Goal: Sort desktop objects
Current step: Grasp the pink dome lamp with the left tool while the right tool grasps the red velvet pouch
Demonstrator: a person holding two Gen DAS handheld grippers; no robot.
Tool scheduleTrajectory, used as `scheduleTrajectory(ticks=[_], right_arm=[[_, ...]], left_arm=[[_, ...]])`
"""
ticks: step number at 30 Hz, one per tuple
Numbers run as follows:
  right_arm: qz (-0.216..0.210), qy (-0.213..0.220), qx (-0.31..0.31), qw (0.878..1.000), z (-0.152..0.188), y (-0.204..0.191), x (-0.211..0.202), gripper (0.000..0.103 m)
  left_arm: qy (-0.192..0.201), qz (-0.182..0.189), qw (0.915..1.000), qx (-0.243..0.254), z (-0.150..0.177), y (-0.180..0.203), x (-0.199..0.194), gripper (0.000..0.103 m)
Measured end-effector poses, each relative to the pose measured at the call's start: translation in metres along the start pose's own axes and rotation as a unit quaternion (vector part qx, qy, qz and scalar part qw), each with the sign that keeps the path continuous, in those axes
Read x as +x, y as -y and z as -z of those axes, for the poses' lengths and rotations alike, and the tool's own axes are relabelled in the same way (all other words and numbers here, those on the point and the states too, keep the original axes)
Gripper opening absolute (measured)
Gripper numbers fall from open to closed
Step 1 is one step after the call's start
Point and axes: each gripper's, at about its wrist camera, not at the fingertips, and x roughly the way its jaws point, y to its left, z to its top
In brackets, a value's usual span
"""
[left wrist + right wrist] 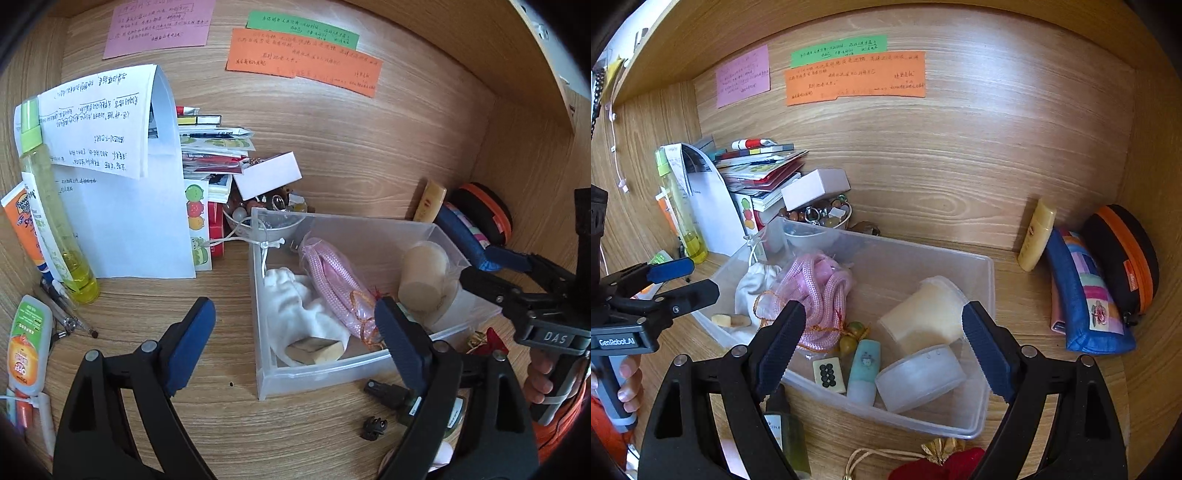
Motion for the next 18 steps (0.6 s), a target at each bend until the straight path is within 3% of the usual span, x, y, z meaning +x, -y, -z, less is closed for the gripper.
scheduleTrajectory(ticks=[3,7,18], right_arm=[[0.019,0.011,-0.006,1.000,0.008,0.007,-0.018,0.085],[0.047,0.025,-0.011,0.999,0.023,0.016,-0.042,0.097],[0.103,-0.011,-0.061,0.993,0.074,0.024,-0.060,0.098]], left_arm=[[-0.010,0.000,0.9999,0.010,0.003,0.006,-0.009,0.089],[-0.006,0.010,0.9998,0.019,0.011,0.014,-0.031,0.093],[-0.023,-0.001,0.9980,0.058,0.054,0.030,-0.060,0.095]])
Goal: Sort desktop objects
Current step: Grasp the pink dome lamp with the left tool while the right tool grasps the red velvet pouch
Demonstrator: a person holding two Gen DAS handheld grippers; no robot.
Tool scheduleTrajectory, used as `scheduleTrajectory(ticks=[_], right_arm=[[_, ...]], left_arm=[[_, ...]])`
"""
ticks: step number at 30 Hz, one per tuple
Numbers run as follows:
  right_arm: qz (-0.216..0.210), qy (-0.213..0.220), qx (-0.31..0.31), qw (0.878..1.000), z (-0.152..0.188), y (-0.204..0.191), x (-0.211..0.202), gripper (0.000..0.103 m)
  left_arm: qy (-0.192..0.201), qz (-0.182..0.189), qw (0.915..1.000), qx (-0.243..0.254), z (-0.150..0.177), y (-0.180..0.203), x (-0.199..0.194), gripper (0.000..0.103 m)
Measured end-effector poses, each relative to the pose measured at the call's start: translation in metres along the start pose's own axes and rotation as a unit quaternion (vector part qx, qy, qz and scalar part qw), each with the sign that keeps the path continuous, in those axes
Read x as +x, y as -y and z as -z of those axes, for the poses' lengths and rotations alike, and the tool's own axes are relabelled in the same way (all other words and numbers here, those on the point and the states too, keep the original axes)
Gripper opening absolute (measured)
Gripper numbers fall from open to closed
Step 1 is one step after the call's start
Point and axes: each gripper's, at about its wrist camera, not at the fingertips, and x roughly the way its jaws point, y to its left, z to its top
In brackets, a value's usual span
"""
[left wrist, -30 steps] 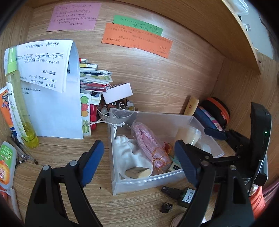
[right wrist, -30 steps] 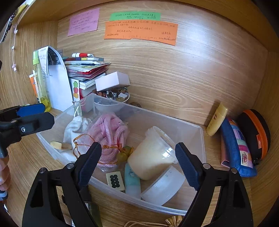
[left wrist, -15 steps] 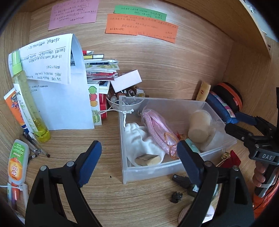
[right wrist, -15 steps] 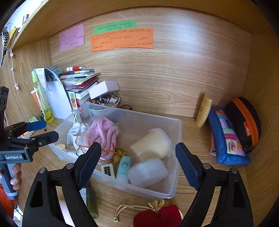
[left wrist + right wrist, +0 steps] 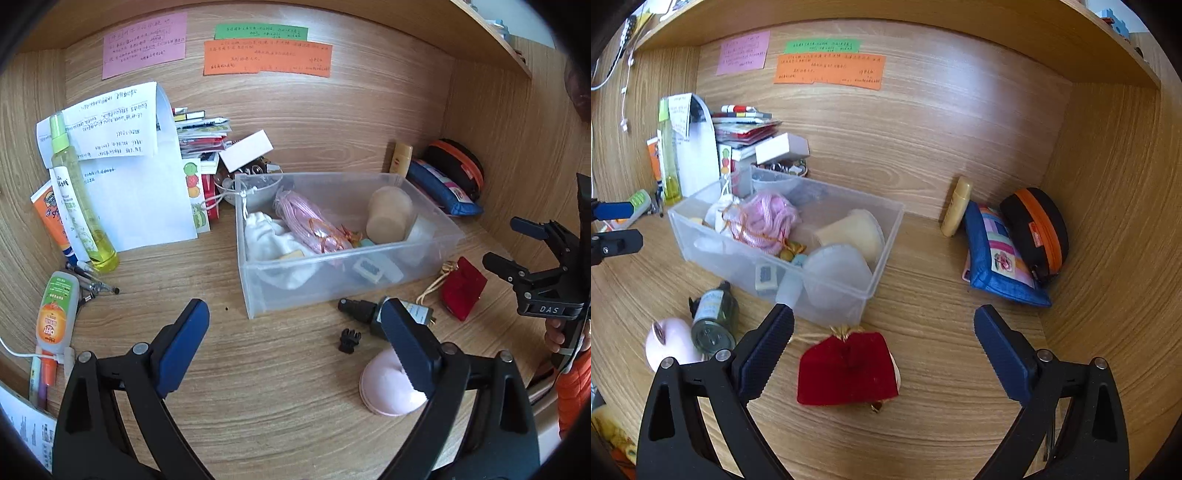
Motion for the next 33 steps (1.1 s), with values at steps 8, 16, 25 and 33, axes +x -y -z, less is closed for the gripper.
scheduleTrajectory(ticks=[8,16,25,33], right_arm=[[-0.014,-0.033,-0.012,0.999,0.024,-0.006,0.011,0.098],[-0.027,-0.059,-0.027,0.998,0.027,-0.017,0.028,0.098],[-0.058,-0.101,-0.036,0.993,0.020,-0.021,0.056,0.091],[-0.074,-0.100,-0.028,0.992,0.021,-0.021,0.058,0.068]], left_arm=[[-0.019,0.005,0.9994,0.029,0.029,0.024,0.003,0.095],[-0.050,0.047,0.9968,0.042,0.043,0.040,0.011,0.095],[-0.079,0.078,0.9923,0.054,0.051,0.052,0.033,0.095],[-0.097,0.067,0.9908,0.067,0.055,0.058,0.057,0.095]])
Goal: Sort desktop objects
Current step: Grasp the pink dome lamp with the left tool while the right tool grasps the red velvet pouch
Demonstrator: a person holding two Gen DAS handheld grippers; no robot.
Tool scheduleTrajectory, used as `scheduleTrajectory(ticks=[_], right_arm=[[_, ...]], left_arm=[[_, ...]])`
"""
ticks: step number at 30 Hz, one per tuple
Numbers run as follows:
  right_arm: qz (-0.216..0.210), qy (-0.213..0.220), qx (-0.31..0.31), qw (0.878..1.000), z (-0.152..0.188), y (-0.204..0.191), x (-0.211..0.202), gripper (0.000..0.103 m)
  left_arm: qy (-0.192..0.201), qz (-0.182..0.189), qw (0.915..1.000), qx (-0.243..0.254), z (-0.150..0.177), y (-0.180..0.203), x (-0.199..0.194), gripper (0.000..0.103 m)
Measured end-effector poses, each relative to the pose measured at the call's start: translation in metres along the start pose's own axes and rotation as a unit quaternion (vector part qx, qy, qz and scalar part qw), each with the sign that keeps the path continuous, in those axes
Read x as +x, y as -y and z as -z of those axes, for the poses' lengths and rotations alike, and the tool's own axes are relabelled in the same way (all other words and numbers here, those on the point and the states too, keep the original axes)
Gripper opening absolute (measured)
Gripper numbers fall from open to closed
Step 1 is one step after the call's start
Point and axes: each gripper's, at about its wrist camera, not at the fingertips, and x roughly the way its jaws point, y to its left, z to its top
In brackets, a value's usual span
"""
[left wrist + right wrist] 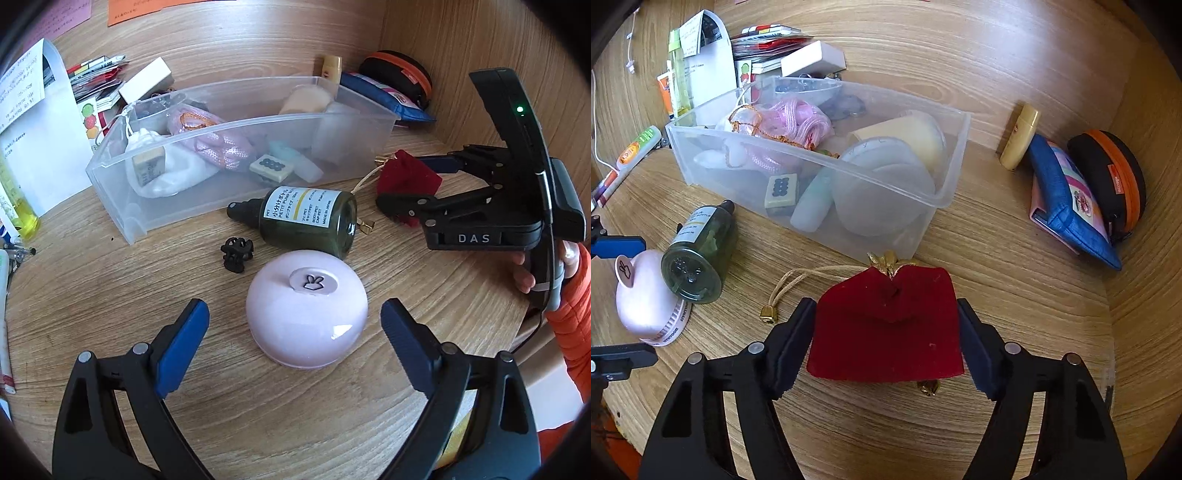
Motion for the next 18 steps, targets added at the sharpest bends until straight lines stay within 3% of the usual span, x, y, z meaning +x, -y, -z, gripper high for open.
scheduleTrajectory(ticks=[10,15,18], right_arm=[[-0.015,0.024,-0.003,1.000,0.003,0.000,-0.011,0.049],[-0.018,0.031,0.003,0.999,0.005,0.003,-0.014,0.040],[-0.025,0.035,0.012,0.999,0.006,0.007,-0.019,0.038]], left_arm=[[0.009,-0.026,0.9996,0.007,-0.003,0.005,-0.001,0.095],[-0.007,-0.018,0.9998,0.008,0.000,0.007,0.005,0.067],[-0.005,-0.016,0.9998,0.008,0.002,0.009,0.004,0.063]])
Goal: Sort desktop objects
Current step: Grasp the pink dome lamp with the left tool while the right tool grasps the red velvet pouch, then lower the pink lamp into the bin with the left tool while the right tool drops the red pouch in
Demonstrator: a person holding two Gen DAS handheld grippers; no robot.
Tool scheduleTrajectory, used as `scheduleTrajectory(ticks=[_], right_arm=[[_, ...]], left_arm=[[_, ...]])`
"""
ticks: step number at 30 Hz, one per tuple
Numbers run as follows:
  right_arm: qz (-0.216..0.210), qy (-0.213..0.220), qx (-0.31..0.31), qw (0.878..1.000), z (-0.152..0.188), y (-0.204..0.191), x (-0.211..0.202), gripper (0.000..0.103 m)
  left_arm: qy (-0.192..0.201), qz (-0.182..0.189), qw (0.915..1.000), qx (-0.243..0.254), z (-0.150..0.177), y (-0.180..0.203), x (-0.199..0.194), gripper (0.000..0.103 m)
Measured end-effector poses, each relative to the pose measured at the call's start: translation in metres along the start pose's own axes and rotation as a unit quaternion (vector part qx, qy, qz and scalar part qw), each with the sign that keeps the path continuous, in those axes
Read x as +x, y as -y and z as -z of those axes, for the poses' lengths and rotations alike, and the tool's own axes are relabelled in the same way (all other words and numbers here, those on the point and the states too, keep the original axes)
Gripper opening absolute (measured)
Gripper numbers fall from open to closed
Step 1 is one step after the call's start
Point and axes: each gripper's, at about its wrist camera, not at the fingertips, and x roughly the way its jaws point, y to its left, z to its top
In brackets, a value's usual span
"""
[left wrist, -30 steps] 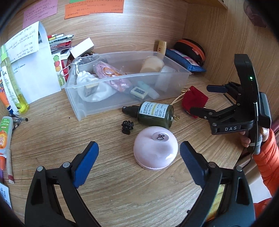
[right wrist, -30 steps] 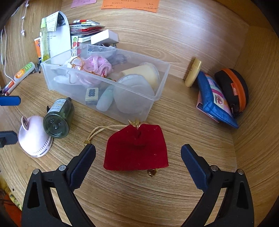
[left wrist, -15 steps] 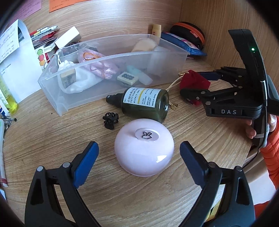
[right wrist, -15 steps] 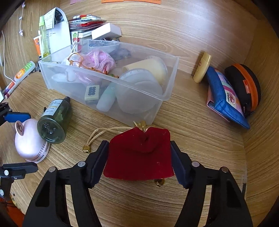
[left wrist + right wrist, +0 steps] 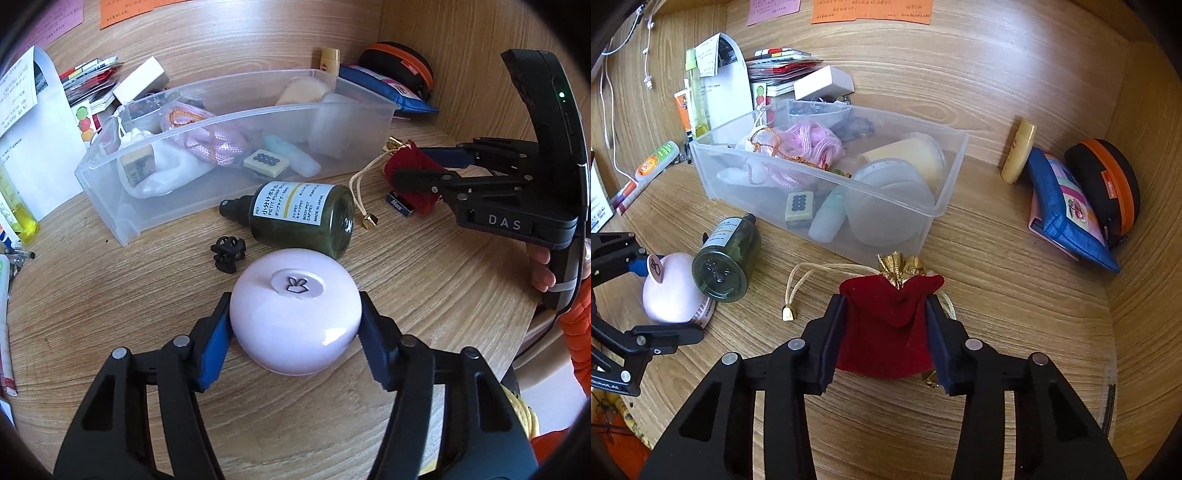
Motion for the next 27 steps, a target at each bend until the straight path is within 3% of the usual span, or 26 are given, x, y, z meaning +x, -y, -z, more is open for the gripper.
scheduleTrajectory(ticks=[12,27], right_arm=[[0.011,0.031,0.009,0.999,0.003,0.002,-0.031,0.036],[0.005,0.089,0.030,0.996,-0.022,0.001,-0.069,0.036]], left_arm=[[0.024,0.004,0.9993,-0.029,0.006,-0.007,-0.019,0.062],[0.071,-0.012,0.9957,-0.059,-0.005,-0.029,-0.057,0.062]])
